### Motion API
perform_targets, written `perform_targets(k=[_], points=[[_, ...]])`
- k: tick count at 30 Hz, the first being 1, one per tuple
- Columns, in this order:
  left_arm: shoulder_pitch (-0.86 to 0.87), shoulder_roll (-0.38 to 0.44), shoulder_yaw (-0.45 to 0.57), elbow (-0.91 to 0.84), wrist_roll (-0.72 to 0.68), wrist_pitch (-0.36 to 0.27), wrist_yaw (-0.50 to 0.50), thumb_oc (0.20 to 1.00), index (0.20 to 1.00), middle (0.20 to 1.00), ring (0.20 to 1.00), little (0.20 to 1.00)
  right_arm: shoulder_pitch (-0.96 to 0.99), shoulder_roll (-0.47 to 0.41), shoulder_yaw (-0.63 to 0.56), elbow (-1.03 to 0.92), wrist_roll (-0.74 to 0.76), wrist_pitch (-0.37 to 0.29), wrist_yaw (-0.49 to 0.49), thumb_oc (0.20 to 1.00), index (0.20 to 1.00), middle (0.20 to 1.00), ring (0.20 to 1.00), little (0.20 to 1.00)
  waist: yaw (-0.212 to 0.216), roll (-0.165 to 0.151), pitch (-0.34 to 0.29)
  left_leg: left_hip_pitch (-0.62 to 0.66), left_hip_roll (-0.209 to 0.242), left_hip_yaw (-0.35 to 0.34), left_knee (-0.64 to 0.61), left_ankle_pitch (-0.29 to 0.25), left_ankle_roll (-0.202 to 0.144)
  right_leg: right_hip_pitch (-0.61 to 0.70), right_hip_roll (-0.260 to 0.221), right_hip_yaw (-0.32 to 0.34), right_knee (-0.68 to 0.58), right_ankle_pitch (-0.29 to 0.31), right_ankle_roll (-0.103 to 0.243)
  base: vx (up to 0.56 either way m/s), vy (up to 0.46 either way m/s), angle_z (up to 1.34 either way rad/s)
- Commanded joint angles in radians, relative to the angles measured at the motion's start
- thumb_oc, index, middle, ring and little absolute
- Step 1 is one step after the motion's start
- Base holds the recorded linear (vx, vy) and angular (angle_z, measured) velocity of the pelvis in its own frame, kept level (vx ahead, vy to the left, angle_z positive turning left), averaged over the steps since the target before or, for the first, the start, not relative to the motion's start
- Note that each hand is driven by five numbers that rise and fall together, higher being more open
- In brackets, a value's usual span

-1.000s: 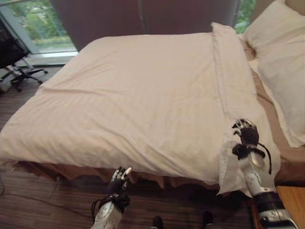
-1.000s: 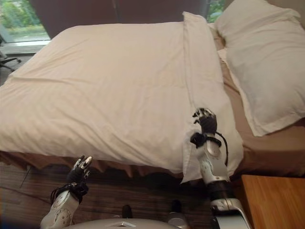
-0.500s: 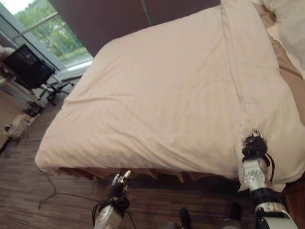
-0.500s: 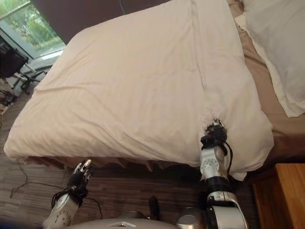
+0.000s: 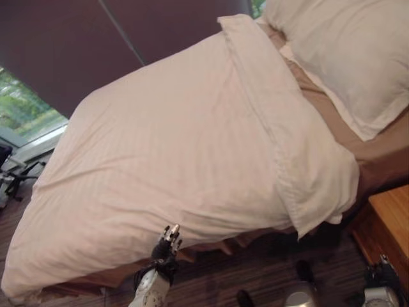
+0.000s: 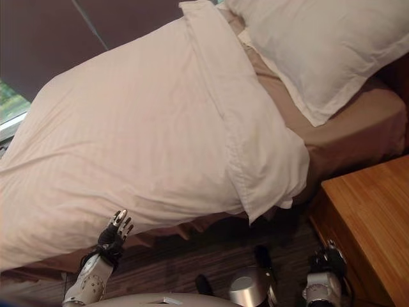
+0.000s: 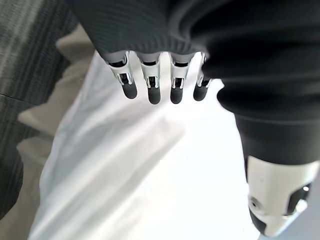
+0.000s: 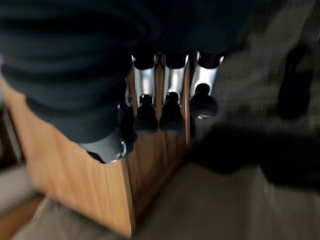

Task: Making the bed.

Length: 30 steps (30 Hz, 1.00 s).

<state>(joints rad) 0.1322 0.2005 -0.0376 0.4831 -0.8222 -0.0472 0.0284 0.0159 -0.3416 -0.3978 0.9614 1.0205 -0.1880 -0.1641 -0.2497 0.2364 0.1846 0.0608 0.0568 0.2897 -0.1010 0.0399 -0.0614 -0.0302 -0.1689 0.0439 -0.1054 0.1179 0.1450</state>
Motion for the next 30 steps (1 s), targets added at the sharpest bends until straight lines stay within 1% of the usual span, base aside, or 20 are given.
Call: perform_targets(k=[1, 2, 3, 4, 6, 9, 11, 13, 15, 18, 21, 22, 23, 24, 25, 26, 27, 28, 29, 30], points=[[-0.031, 0.044, 0.034, -0.004, -0.031, -0.049, -0.025, 1.0, 1.0, 1.0, 1.0, 1.0, -0.099, -0.026, -0.001, 0.001, -0.084, 0.025, 0.013, 0.2, 0.2, 0.2, 0.2, 0.2, -0.01, -0.026, 0.009, 0.055, 0.015, -0.038, 0.014, -0.071, -0.012, 0.036, -0.025, -0.018, 0.018, -0.089, -0.015, -0.03, 0.039, -0.16], [-0.029, 0.052, 0.044, -0.005, -0.032, -0.048, -0.029, 1.0, 1.0, 1.0, 1.0, 1.0, -0.093, -0.065, 0.009, -0.036, -0.146, 0.03, 0.007, 0.2, 0.2, 0.2, 0.2, 0.2, -0.01, -0.03, 0.008, 0.055, 0.015, -0.037, 0.014, -0.069, -0.013, 0.035, -0.025, -0.016, 0.018, -0.086, -0.014, -0.04, 0.034, -0.09], [-0.049, 0.049, 0.028, -0.023, -0.017, -0.064, -0.018, 1.0, 1.0, 1.0, 1.0, 1.0, -0.081, -0.061, 0.038, -0.126, -0.183, 0.015, -0.012, 0.2, 0.2, 0.2, 0.2, 0.2, -0.02, -0.035, 0.011, 0.055, 0.015, -0.033, 0.014, -0.07, -0.013, 0.033, -0.024, -0.012, 0.018, -0.083, -0.013, -0.03, 0.013, -0.04], [-0.062, 0.045, 0.026, -0.022, -0.006, -0.061, -0.023, 1.0, 1.0, 1.0, 1.0, 1.0, -0.07, -0.075, 0.041, -0.211, -0.206, 0.007, -0.003, 0.2, 0.2, 0.2, 0.2, 0.2, -0.026, -0.04, 0.01, 0.057, 0.015, -0.031, 0.014, -0.069, -0.012, 0.031, -0.023, -0.009, 0.018, -0.081, -0.014, 0.0, 0.0, 0.0], [-0.069, 0.035, 0.044, -0.025, -0.005, -0.059, -0.016, 1.0, 1.0, 1.0, 1.0, 1.0, -0.062, -0.096, 0.081, -0.444, -0.295, -0.02, 0.001, 0.2, 0.2, 0.2, 0.2, 0.2, -0.028, -0.047, 0.01, 0.061, 0.014, -0.034, 0.014, -0.072, -0.009, 0.034, -0.025, -0.008, 0.018, -0.08, -0.013, 0.0, 0.0, 0.0], [-0.068, 0.024, 0.027, -0.029, 0.002, -0.067, -0.002, 1.0, 1.0, 1.0, 1.0, 1.0, -0.115, -0.083, 0.128, -0.645, -0.303, -0.068, 0.006, 0.2, 0.2, 0.2, 0.2, 0.2, -0.016, -0.051, 0.0, 0.056, 0.012, -0.037, 0.014, -0.069, -0.004, 0.031, -0.026, -0.006, 0.018, -0.074, -0.017, -0.03, 0.007, -0.1], [-0.058, 0.02, 0.0, -0.032, 0.004, -0.067, -0.009, 1.0, 1.0, 1.0, 1.0, 1.0, -0.18, -0.046, 0.174, -0.716, -0.189, -0.093, 0.056, 0.2, 0.2, 0.2, 0.2, 0.2, -0.004, -0.047, 0.0, 0.056, 0.01, -0.039, 0.014, -0.067, -0.001, 0.033, -0.028, -0.008, 0.018, -0.074, -0.018, -0.04, 0.018, 0.0], [-0.039, 0.018, -0.034, -0.035, -0.006, -0.059, -0.029, 1.0, 1.0, 1.0, 1.0, 1.0, -0.266, 0.018, 0.23, -0.783, 0.009, -0.111, 0.157, 0.2, 0.2, 0.2, 0.2, 0.2, 0.015, -0.035, 0.003, 0.059, 0.002, -0.045, 0.014, -0.069, 0.004, 0.037, -0.031, -0.011, 0.018, -0.078, -0.017, -0.04, 0.031, -0.01], [-0.021, 0.018, -0.055, -0.03, -0.022, -0.055, -0.049, 1.0, 1.0, 1.0, 1.0, 1.0, -0.328, 0.045, 0.262, -0.799, 0.092, -0.135, 0.189, 0.2, 0.2, 0.2, 0.2, 0.2, 0.035, -0.018, 0.003, 0.05, -0.002, -0.046, 0.014, -0.061, 0.005, 0.029, -0.034, -0.009, 0.018, -0.073, -0.016, -0.05, 0.024, -0.03], [-0.009, 0.022, -0.083, -0.015, -0.029, -0.052, -0.079, 1.0, 1.0, 1.0, 1.0, 1.0, -0.417, 0.051, 0.294, -0.744, 0.121, -0.141, 0.196, 0.2, 0.2, 0.2, 0.2, 0.2, 0.058, 0.01, 0.01, 0.039, -0.011, -0.056, 0.014, -0.054, 0.005, 0.023, -0.043, -0.013, 0.018, -0.07, -0.015, -0.06, 0.012, 0.08], [-0.007, 0.033, -0.109, 0.001, -0.014, -0.064, -0.097, 1.0, 1.0, 1.0, 1.0, 1.0, -0.515, 0.035, 0.319, -0.574, 0.099, -0.14, 0.158, 0.2, 0.2, 0.2, 0.2, 0.2, 0.081, 0.05, 0.021, 0.02, -0.027, -0.067, 0.014, -0.043, 0.005, 0.009, -0.058, -0.011, 0.018, -0.063, -0.014, -0.06, 0.007, 0.07], [-0.009, 0.032, -0.108, 0.002, -0.014, -0.065, -0.097, 1.0, 1.0, 1.0, 1.0, 1.0, -0.518, 0.033, 0.319, -0.571, 0.1, -0.141, 0.159, 0.2, 0.2, 0.2, 0.2, 0.2, 0.081, 0.051, 0.021, 0.019, -0.027, -0.067, 0.014, -0.043, 0.005, 0.007, -0.058, -0.011, 0.018, -0.062, -0.014, -0.06, 0.004, 0.04], [-0.012, 0.035, -0.115, 0.006, -0.007, -0.07, -0.097, 1.0, 1.0, 1.0, 1.0, 1.0, -0.541, 0.039, 0.323, -0.503, 0.08, -0.132, 0.141, 0.2, 0.2, 0.2, 0.2, 0.2, 0.085, 0.071, 0.034, 0.007, -0.034, -0.072, 0.014, -0.038, 0.006, -0.005, -0.064, -0.008, 0.018, -0.056, -0.012, -0.12, 0.017, 0.07], [-0.026, 0.037, -0.116, 0.017, -0.009, -0.082, -0.089, 1.0, 1.0, 1.0, 1.0, 1.0, -0.572, 0.033, 0.317, -0.371, 0.027, -0.119, 0.094, 0.2, 0.2, 0.2, 0.2, 0.2, 0.085, 0.104, 0.051, -0.019, -0.047, -0.074, 0.014, -0.029, 0.006, -0.037, -0.077, 0.002, 0.018, -0.046, -0.011, -0.16, 0.029, 0.03], [-0.035, 0.04, -0.116, 0.027, -0.006, -0.09, -0.085, 1.0, 1.0, 1.0, 1.0, 1.0, -0.586, 0.035, 0.311, -0.325, 0.012, -0.114, 0.078, 0.2, 0.2, 0.2, 0.2, 0.2, 0.084, 0.122, 0.06, -0.034, -0.052, -0.073, 0.014, -0.023, 0.006, -0.055, -0.083, 0.007, 0.018, -0.04, -0.009, -0.11, 0.029, 0.02], [-0.037, 0.039, -0.116, 0.028, -0.006, -0.091, -0.086, 1.0, 1.0, 1.0, 1.0, 1.0, -0.589, 0.034, 0.311, -0.322, 0.012, -0.114, 0.078, 0.2, 0.2, 0.2, 0.2, 0.2, 0.085, 0.123, 0.059, -0.037, -0.052, -0.072, 0.014, -0.023, 0.006, -0.059, -0.083, 0.008, 0.018, -0.039, -0.009, -0.07, 0.005, -0.01], [-0.049, 0.04, -0.114, 0.044, -0.003, -0.097, -0.08, 1.0, 1.0, 1.0, 1.0, 1.0, -0.594, 0.037, 0.288, -0.264, 0.011, -0.117, 0.061, 0.2, 0.2, 0.2, 0.2, 0.2, 0.082, 0.139, 0.069, -0.051, -0.057, -0.071, 0.014, -0.017, 0.006, -0.075, -0.088, 0.01, 0.02, -0.036, -0.007, -0.05, 0.004, 0.07], [-0.058, 0.037, -0.109, 0.087, -0.009, -0.099, -0.079, 1.0, 1.0, 1.0, 1.0, 1.0, -0.592, 0.031, 0.242, -0.179, 0.029, -0.111, 0.046, 0.2, 0.2, 0.2, 0.2, 0.2, 0.075, 0.176, 0.076, -0.064, -0.07, -0.069, 0.016, -0.012, 0.006, -0.096, -0.101, 0.02, 0.023, -0.035, -0.006, -0.05, 0.004, 0.03], [-0.06, 0.036, -0.11, 0.089, -0.009, -0.1, -0.08, 1.0, 1.0, 1.0, 1.0, 1.0, -0.594, 0.028, 0.241, -0.176, 0.031, -0.111, 0.049, 0.2, 0.2, 0.2, 0.2, 0.2, 0.077, 0.177, 0.075, -0.066, -0.07, -0.069, 0.016, -0.012, 0.006, -0.098, -0.101, 0.02, 0.023, -0.035, -0.006, 0.0, 0.0, 0.0], [-0.061, 0.031, -0.111, 0.113, -0.007, -0.1, -0.083, 1.0, 1.0, 1.0, 1.0, 1.0, -0.584, 0.022, 0.216, -0.134, 0.032, -0.107, 0.04, 0.2, 0.2, 0.2, 0.2, 0.2, 0.074, 0.197, 0.075, -0.07, -0.073, -0.064, 0.016, -0.013, 0.006, -0.104, -0.108, 0.022, 0.024, -0.035, -0.004, 0.06, 0.019, -0.07]])
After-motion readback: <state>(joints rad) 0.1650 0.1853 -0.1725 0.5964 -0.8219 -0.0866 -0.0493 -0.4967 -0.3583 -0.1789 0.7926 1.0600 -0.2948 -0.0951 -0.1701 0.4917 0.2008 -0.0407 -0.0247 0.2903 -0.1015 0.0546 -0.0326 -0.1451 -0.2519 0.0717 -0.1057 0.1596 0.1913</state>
